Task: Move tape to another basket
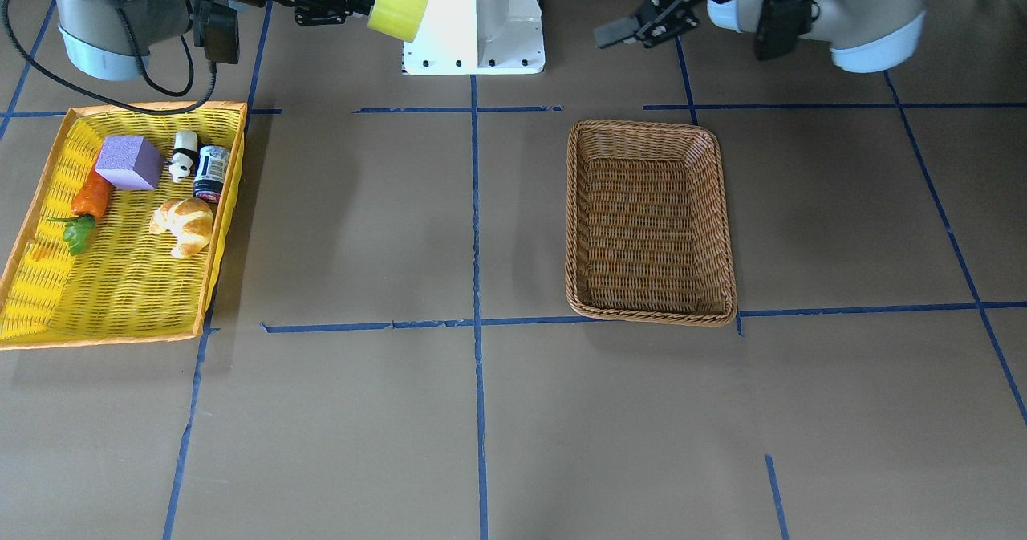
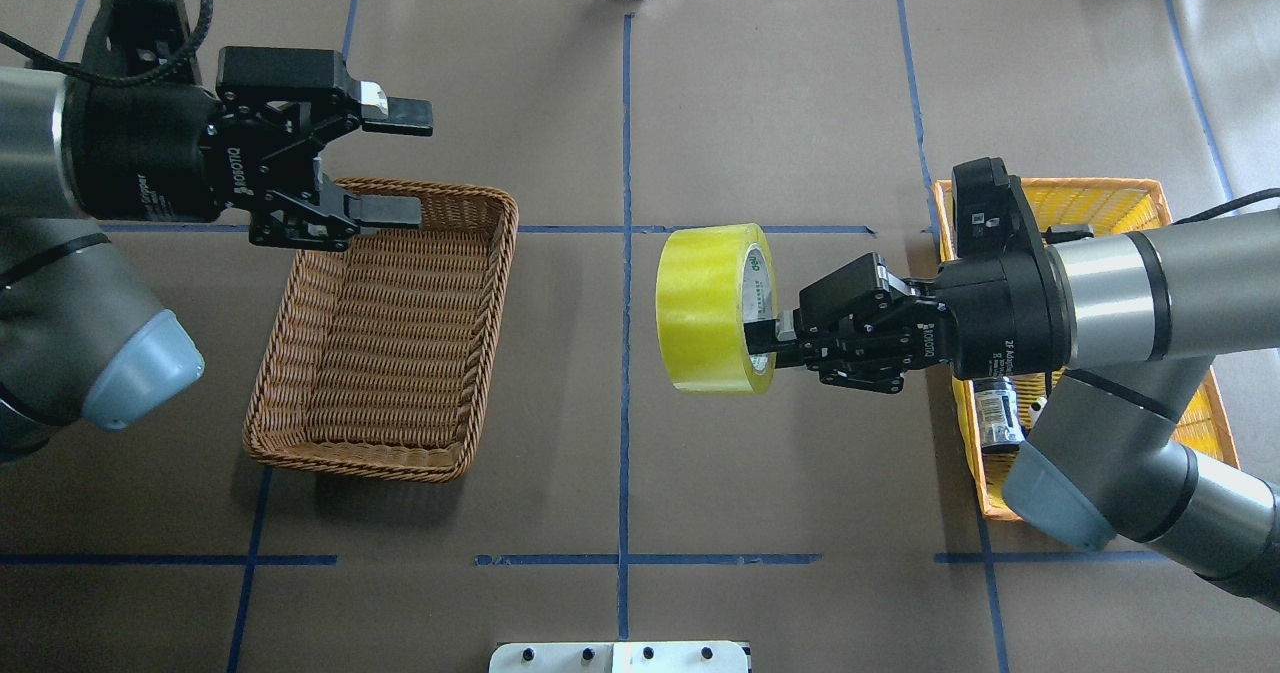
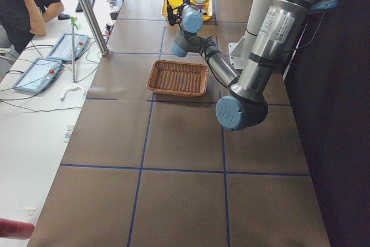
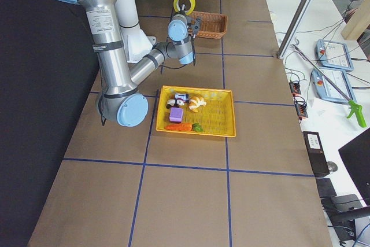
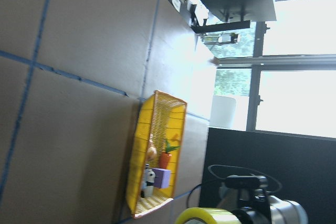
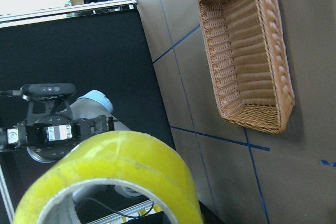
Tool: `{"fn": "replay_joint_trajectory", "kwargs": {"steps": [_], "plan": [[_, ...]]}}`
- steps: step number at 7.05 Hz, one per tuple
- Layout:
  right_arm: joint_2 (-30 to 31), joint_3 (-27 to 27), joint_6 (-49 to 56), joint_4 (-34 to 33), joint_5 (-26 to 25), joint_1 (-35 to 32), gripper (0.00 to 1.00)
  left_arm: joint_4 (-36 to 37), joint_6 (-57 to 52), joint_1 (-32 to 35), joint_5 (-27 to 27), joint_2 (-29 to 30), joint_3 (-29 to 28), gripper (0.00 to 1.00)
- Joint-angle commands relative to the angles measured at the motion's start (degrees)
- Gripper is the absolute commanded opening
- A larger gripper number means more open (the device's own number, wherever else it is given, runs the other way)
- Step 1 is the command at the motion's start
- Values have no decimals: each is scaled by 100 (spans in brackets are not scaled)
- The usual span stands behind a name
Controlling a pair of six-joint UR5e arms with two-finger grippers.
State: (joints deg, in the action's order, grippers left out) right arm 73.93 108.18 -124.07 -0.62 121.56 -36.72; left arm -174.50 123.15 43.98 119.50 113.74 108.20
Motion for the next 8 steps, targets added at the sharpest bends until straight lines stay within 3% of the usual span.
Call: {"fn": "replay_joint_trajectory", "kwargs": {"steps": [1, 5, 8], "plan": [[-229, -262, -477, 544, -167, 86, 0, -460, 138, -720, -757, 253, 8, 100], [-300, -271, -662, 791, -246, 270, 0, -901, 165, -1356, -1437, 482, -1, 100], [-388, -262, -662, 809, -255, 446, 0, -902, 148, -1409, -1588, 491, -36, 100]]}}
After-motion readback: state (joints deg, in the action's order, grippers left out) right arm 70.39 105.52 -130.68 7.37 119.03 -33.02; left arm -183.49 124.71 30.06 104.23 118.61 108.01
